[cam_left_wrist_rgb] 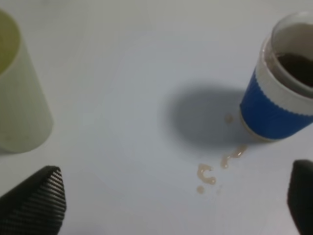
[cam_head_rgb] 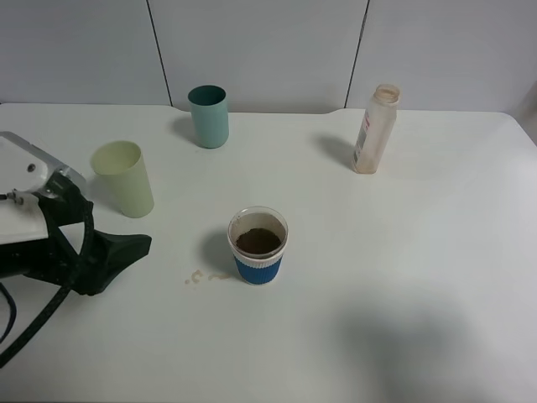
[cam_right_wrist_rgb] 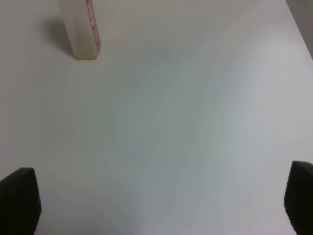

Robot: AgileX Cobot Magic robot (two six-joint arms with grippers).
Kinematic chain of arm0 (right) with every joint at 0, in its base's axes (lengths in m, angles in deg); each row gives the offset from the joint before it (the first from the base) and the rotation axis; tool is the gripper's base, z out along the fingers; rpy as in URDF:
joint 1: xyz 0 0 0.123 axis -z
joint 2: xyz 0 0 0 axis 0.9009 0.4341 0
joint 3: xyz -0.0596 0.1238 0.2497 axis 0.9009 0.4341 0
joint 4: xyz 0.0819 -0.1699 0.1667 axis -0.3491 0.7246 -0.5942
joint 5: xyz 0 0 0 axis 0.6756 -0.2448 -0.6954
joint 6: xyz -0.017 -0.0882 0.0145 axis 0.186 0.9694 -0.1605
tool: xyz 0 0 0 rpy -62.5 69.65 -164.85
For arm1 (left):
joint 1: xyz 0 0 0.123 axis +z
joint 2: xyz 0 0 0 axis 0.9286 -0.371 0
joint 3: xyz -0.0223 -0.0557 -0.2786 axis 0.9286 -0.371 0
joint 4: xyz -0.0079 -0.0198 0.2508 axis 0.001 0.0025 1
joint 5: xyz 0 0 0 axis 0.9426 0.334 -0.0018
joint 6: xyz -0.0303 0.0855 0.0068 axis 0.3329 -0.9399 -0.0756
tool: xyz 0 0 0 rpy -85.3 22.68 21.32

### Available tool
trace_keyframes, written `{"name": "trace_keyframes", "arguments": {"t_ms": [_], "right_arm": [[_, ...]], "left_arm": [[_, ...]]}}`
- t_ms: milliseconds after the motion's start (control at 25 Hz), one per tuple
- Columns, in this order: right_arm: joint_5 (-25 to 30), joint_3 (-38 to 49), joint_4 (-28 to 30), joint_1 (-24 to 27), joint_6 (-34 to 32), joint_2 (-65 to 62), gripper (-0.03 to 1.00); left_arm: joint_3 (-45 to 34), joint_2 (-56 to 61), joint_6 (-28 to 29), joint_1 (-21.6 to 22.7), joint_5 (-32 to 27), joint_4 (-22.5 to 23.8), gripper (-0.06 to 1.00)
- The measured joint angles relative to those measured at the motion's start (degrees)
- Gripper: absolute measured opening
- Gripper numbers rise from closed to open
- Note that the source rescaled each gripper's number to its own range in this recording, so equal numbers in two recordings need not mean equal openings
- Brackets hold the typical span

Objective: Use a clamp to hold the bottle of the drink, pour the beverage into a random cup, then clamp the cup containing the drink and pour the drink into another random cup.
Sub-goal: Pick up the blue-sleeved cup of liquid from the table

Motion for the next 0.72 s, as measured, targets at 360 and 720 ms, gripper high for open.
{"name": "trace_keyframes", "arguments": {"t_ms": [360, 720], "right_arm": [[0.0, 0.0, 0.0, 0.0, 0.0, 0.0, 1.0], [0.0, 0.0, 0.0, 0.0, 0.0, 0.0, 1.0]], "left_arm": [[-3.1, -10.7, 1.2, -2.8, 17.0, 4.2, 0.69], [-7.4, -24.5, 9.6, -2.8, 38.1, 11.2, 0.69]]}}
